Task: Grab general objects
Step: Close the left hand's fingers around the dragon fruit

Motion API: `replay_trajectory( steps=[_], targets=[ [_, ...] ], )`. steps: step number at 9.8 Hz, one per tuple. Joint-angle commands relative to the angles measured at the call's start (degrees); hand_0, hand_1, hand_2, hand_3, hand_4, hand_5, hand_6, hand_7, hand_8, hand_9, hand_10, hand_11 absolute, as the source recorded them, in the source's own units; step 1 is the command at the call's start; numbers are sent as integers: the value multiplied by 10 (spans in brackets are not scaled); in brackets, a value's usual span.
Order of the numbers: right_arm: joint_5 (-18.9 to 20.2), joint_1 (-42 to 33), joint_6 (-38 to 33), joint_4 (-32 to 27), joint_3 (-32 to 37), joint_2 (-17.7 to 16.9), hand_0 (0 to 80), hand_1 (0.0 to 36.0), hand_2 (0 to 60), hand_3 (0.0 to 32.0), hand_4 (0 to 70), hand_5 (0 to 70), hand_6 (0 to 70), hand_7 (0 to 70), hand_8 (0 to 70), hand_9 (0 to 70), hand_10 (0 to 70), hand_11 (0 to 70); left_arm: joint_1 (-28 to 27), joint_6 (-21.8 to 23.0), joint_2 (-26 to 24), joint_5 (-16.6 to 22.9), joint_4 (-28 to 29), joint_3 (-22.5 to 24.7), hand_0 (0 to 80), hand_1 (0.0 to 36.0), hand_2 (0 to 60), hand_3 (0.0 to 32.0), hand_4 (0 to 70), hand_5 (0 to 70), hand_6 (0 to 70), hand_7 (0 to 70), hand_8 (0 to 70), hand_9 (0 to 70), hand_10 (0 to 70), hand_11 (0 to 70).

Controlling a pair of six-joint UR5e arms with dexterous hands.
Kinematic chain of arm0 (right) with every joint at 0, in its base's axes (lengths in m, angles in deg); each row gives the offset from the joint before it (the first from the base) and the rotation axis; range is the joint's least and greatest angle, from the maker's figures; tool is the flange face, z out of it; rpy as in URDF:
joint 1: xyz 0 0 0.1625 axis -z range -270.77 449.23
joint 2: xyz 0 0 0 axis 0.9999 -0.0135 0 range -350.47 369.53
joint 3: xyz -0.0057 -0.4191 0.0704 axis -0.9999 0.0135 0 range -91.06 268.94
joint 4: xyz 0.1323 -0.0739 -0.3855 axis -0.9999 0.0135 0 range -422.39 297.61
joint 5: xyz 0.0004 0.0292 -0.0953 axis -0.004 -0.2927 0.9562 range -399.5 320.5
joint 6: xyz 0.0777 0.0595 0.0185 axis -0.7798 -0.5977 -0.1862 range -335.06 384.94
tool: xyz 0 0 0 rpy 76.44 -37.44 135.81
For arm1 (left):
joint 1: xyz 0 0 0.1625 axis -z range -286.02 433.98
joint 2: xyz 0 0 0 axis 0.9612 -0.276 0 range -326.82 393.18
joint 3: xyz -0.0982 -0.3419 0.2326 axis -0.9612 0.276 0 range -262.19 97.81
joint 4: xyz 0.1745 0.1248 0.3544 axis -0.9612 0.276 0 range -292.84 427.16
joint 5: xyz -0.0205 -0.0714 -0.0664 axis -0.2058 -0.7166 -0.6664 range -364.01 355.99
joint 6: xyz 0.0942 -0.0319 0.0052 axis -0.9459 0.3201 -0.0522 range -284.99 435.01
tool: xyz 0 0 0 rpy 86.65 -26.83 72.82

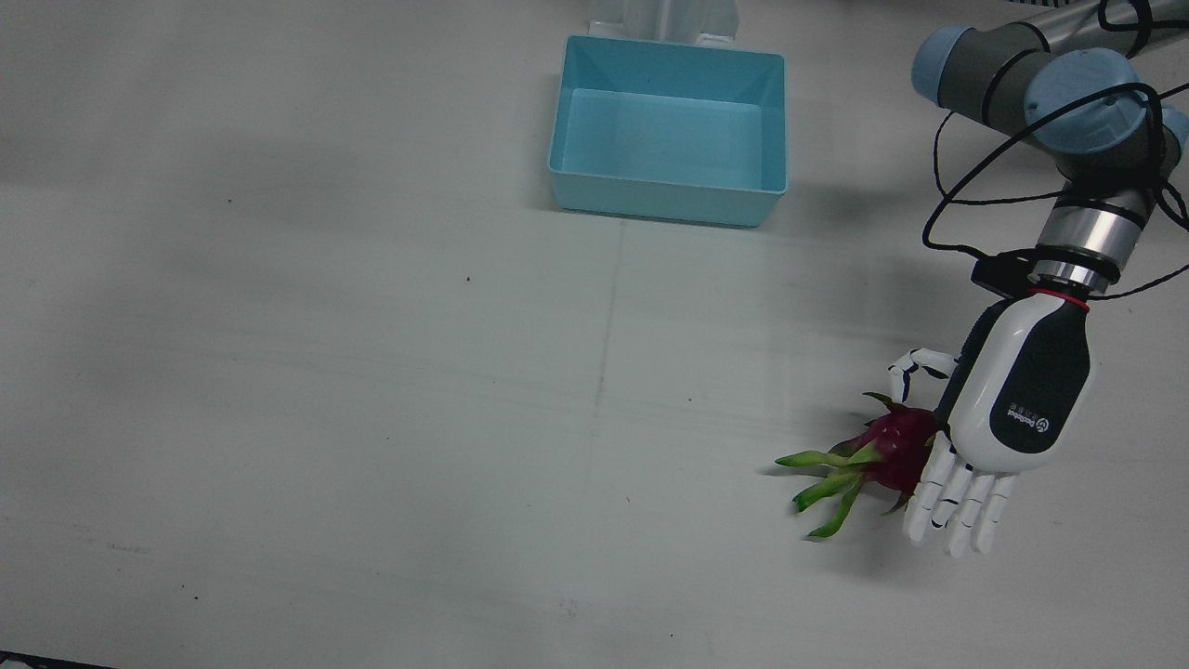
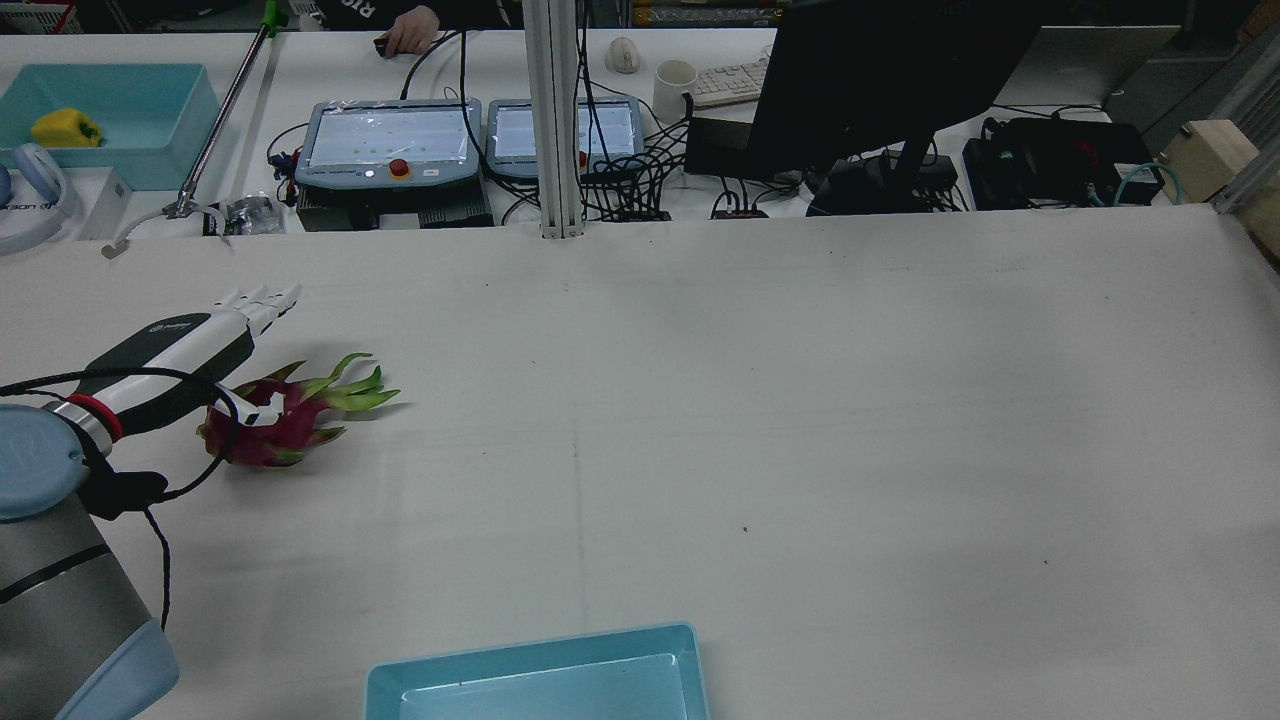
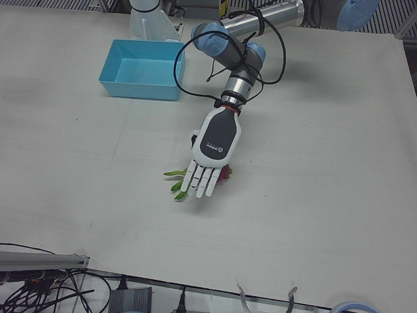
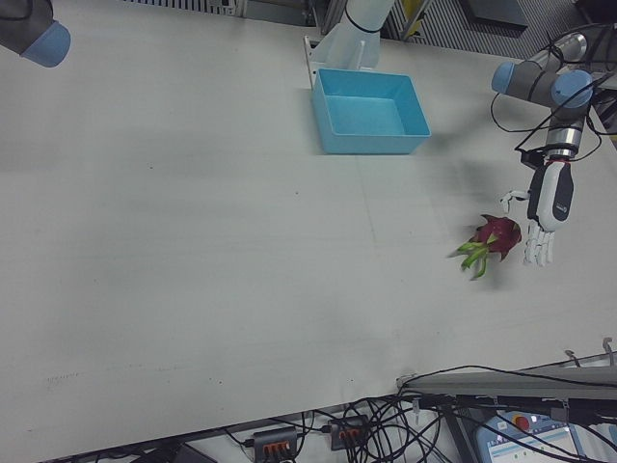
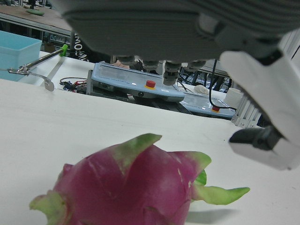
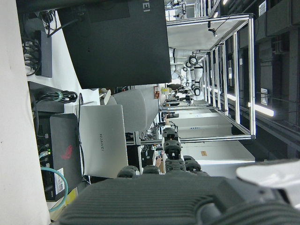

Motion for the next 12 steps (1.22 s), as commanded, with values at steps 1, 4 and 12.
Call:
replay_trajectory(
  steps=[1,4,12],
  targets=[
    [0,0,0,-1,0,0,0,0,0,0,0,0,0,0,0,0,0,0,-3,-69,-1,-2,8,1,800,360,600,0,0,0,0,152,0,16,0,0],
    [0,0,0,0,0,0,0,0,0,0,0,0,0,0,0,0,0,0,-4,-109,0,-3,19,-5,800,360,600,0,0,0,0,165,0,19,0,0],
    [0,0,0,0,0,0,0,0,0,0,0,0,0,0,0,0,0,0,-38,-164,25,-17,31,-13,800,360,600,0,0,0,0,191,0,24,0,0]
  ],
)
